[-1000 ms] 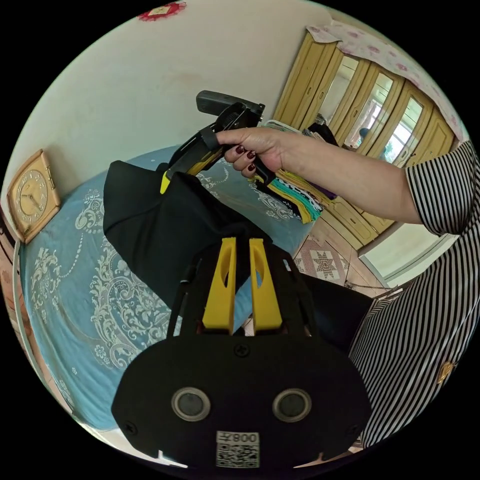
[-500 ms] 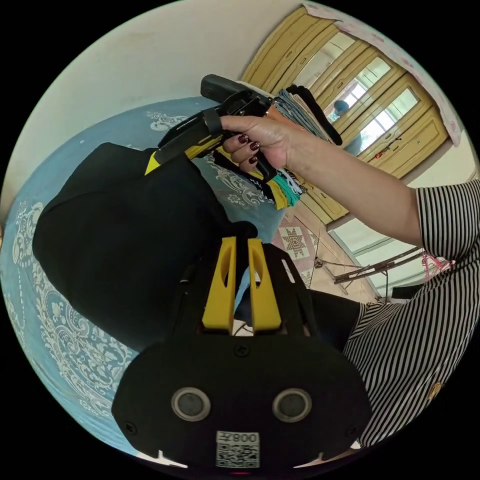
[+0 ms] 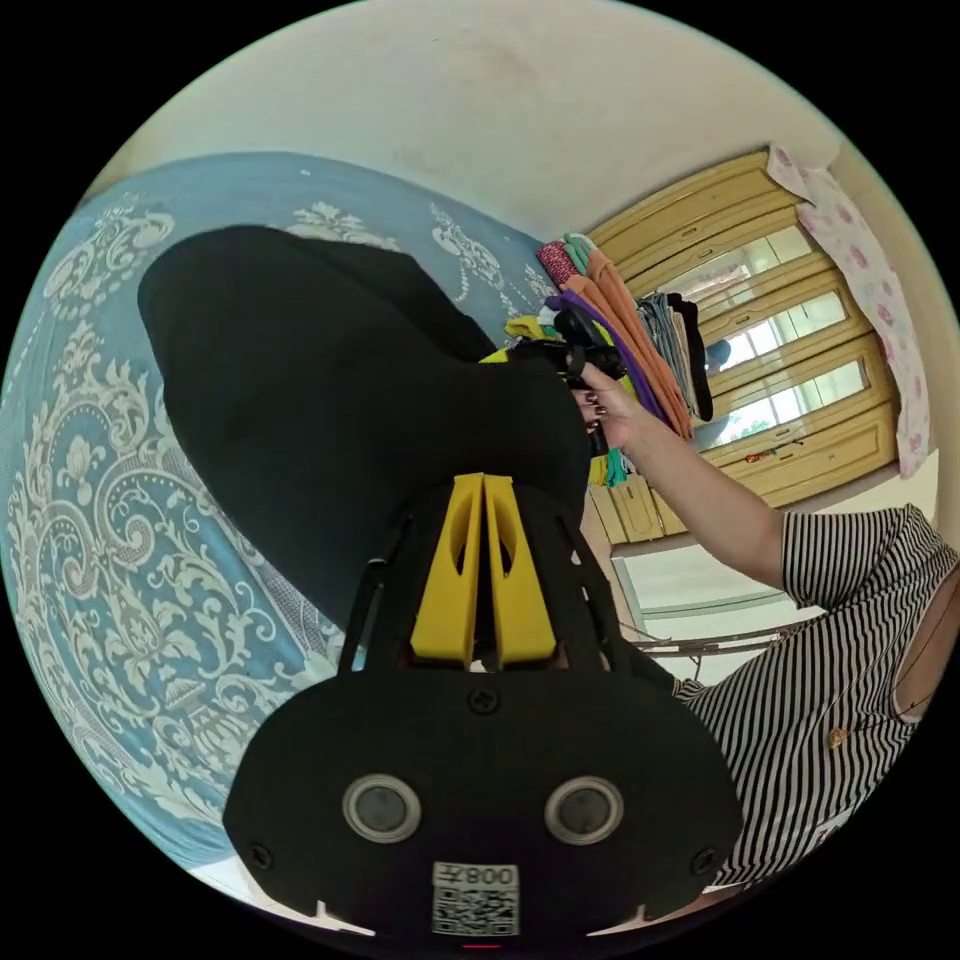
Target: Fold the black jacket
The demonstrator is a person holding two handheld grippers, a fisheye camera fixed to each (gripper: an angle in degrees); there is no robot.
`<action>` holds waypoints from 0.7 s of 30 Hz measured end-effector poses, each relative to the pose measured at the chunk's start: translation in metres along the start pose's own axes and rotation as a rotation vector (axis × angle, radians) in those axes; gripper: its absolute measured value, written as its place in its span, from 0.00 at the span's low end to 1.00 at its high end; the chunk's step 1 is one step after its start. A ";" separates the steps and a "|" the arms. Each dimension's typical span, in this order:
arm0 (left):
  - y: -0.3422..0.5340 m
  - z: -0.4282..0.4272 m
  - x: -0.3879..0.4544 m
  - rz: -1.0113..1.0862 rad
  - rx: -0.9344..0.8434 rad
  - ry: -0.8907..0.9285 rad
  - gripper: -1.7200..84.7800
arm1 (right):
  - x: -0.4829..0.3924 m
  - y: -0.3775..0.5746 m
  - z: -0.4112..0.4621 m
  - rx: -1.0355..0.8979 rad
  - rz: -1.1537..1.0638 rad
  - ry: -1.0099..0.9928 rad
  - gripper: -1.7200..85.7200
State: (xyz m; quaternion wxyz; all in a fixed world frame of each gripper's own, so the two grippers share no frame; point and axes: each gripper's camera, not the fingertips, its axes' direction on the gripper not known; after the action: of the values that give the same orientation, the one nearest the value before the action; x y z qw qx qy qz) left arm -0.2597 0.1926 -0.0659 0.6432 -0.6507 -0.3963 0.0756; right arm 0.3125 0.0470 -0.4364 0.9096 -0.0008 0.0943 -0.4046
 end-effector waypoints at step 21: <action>-0.029 0.010 0.034 0.135 -0.119 -0.176 0.02 | -0.198 0.185 0.104 0.034 -0.314 0.513 0.02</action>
State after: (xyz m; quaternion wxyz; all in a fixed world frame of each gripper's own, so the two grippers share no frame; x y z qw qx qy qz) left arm -0.2549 0.2168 -0.0272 0.5597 -0.7037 -0.4103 0.1521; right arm 0.3371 0.3091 -0.3147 0.7822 0.1021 0.3131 -0.5289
